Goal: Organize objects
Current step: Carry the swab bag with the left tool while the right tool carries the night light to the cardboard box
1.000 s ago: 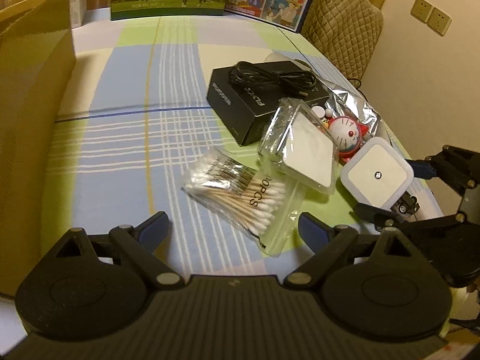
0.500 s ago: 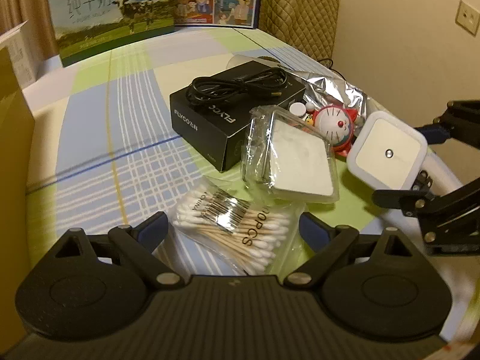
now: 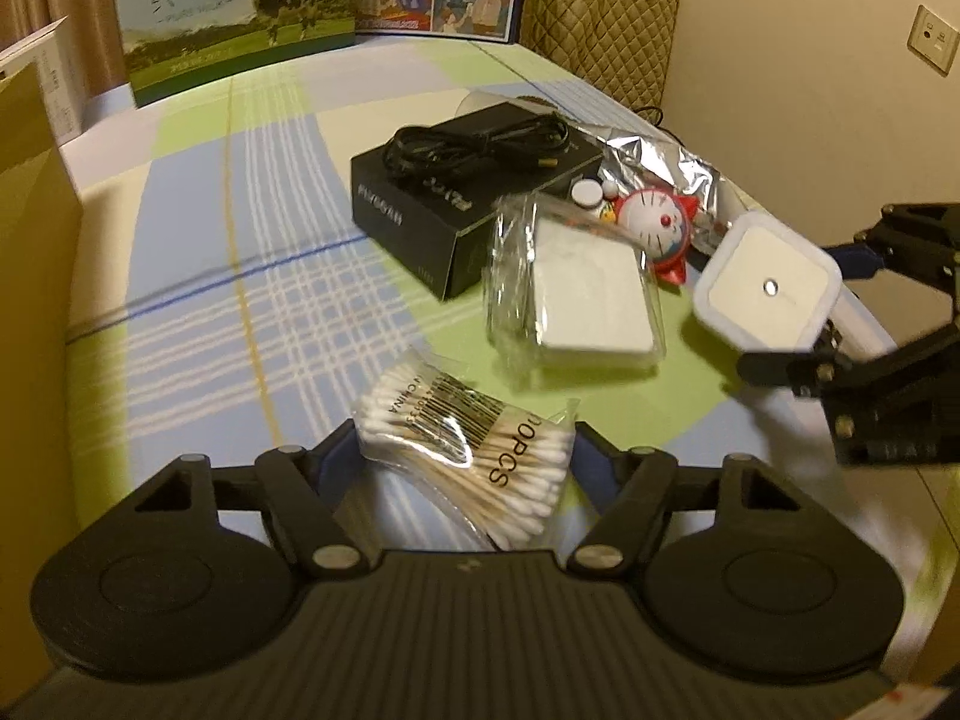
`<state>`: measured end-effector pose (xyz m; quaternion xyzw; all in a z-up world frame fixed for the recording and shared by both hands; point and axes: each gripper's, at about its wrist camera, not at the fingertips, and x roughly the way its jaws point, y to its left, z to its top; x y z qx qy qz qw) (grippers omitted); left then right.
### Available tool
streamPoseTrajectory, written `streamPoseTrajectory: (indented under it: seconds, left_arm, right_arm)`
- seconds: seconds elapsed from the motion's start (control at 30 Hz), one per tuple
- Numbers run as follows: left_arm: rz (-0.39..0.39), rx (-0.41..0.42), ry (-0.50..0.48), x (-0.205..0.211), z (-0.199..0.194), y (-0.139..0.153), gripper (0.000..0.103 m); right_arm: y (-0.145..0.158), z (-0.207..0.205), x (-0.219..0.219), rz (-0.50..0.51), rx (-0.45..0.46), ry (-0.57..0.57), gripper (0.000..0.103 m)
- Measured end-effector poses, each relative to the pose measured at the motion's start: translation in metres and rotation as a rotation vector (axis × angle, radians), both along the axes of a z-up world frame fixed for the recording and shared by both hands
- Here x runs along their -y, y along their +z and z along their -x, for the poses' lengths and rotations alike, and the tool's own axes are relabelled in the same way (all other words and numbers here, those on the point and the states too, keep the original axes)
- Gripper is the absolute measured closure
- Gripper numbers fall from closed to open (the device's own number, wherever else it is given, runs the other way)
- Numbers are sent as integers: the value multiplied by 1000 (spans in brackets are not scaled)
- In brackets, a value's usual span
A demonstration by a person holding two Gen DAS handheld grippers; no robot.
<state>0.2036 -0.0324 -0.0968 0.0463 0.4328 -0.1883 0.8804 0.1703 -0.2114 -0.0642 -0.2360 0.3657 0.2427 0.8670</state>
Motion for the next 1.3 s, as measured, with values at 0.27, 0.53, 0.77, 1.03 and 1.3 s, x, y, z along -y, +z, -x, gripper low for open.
streamPoseTrajectory:
  seconds: [0.27,0.53,0.77,1.03,1.3]
  left_arm:
    - [0,-4,40,-8,34,14,34]
    - [12,28,54,-12,57,50,34]
    - [30,71,90,-24,79,90,34]
    - [47,133,110,-41,104,132,34]
    - [47,177,132,-63,124,165,34]
  right_arm:
    - [16,9,6,-30,8,-31,41]
    - [50,24,6,-72,36,-40,41]
    - [87,48,-2,-127,60,-34,41]
    - [123,73,-24,-170,57,-12,41]
    - [148,101,-52,-198,86,40,41]
